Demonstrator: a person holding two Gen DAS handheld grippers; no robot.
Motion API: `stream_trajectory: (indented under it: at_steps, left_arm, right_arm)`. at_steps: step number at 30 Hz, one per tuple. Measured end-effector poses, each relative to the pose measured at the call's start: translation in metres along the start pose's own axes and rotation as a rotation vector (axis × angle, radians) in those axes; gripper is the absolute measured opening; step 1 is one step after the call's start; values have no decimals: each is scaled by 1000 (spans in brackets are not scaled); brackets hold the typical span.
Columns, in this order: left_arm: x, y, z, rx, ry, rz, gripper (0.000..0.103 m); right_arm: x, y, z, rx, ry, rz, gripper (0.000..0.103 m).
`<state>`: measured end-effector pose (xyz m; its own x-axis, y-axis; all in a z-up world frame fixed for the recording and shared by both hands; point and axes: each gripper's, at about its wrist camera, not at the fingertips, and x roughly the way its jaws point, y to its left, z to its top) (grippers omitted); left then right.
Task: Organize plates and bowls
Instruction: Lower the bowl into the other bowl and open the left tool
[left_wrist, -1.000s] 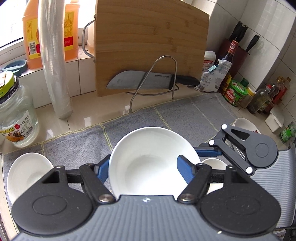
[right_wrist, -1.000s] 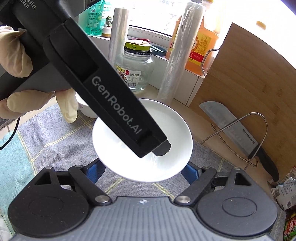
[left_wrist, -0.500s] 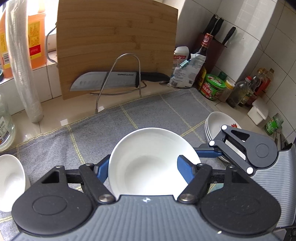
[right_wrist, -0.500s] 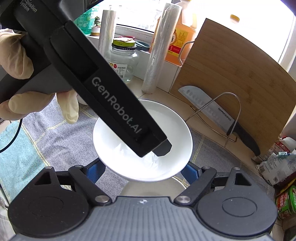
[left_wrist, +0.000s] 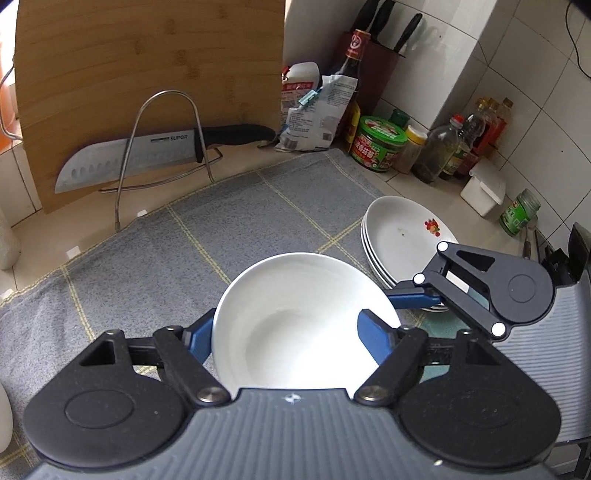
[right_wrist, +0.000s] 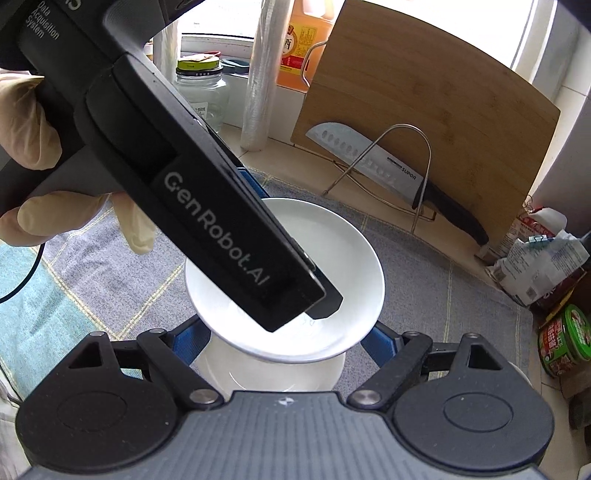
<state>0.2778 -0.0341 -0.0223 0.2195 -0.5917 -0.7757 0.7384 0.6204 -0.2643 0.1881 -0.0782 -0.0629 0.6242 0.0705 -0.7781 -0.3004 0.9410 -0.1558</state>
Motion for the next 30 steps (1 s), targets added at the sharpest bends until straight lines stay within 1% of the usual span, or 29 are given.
stream_trajectory:
  at_steps: [7, 19, 30]
  left_arm:
    - [15, -2, -4, 7, 43, -3, 78]
    - [30, -5, -12, 24, 85, 1, 78]
    - [35, -5, -15, 50, 83, 6, 78]
  right_arm:
    - [8, -2, -9, 23, 31, 24, 90]
    - [18, -4, -19, 52, 64, 48, 90]
    - [24, -8, -22, 84, 63, 66, 90]
